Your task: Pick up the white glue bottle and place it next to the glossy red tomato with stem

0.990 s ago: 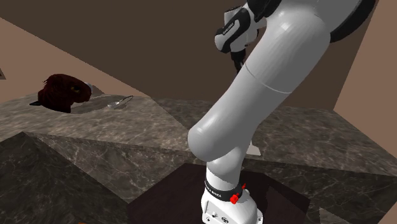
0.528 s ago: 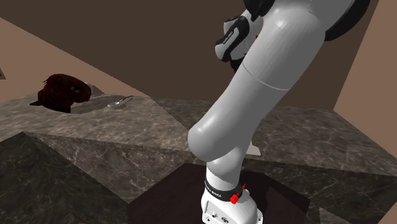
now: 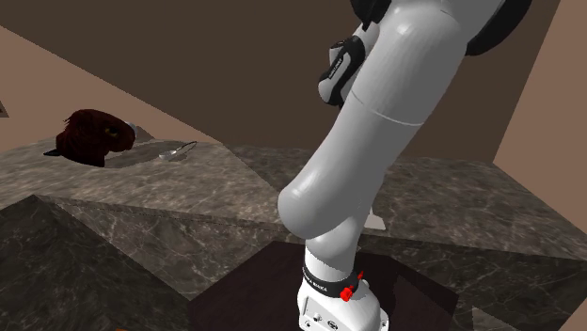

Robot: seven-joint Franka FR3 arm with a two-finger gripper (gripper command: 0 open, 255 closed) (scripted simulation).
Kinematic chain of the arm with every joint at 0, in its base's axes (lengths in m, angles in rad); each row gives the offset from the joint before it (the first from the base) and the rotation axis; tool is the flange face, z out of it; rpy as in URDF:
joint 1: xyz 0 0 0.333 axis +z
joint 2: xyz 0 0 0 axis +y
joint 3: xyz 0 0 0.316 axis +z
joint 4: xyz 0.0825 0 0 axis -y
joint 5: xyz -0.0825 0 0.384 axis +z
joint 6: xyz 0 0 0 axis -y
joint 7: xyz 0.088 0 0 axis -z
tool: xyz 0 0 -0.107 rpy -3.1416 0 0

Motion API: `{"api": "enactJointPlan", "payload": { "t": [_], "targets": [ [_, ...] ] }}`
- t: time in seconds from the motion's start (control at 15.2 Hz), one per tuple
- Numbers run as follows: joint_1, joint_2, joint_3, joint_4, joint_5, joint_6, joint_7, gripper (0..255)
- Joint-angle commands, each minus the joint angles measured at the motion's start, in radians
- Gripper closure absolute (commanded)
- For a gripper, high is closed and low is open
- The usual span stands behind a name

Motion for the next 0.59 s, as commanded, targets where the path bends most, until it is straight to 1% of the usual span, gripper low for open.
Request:
{"api": "enactJointPlan", "payload": {
  "t": [0.0,0.53],
  "targets": [
    [0.007,0.025,-0.024,-0.011,-0.002,0.039,0.005,255],
    [0.040,0.132,-0.104,-0.057,0.001,0.184,0.026,255]
  ]
}}
